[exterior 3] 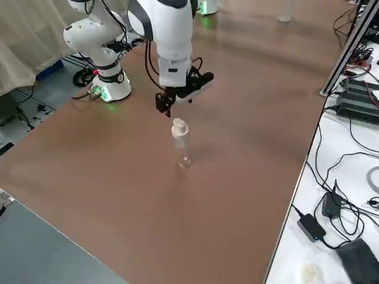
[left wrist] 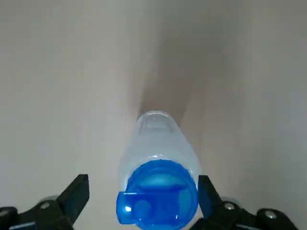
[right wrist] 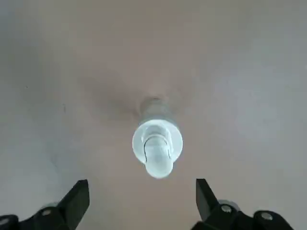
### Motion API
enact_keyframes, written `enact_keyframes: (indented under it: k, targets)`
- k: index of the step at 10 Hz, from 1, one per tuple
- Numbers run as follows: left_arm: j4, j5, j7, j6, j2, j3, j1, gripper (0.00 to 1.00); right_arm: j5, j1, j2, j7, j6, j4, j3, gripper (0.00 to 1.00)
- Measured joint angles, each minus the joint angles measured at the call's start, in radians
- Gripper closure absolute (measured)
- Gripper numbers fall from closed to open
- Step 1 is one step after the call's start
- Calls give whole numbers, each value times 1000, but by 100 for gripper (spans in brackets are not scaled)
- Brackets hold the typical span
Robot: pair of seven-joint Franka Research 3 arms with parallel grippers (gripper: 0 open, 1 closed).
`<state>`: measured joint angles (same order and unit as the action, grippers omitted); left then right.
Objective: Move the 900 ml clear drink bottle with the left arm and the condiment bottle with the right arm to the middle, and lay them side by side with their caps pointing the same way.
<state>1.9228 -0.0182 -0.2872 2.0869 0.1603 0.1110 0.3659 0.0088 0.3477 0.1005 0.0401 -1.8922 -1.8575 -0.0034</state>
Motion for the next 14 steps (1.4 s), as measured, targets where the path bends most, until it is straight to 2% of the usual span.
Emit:
enact_keyframes:
  k: [3, 9, 11, 12, 14]
  targets:
    - [69, 0, 0, 52, -17, 3, 0, 0, -28, 0, 41, 15, -35, 0, 1, 3]
    - [78, 0, 0, 53, -32, 13, 0, 2, -31, 1, 62, 44, -58, -24, 1, 12]
    - [78, 0, 0, 53, -33, 13, 1, 5, -31, 1, 63, 46, -59, -25, 1, 23]
    - [78, 0, 0, 53, -33, 13, 1, 11, -31, 1, 63, 47, -59, -25, 1, 27]
    - [78, -2, 0, 53, -34, 14, 1, 25, -31, 1, 64, 47, -60, -26, 1, 62]
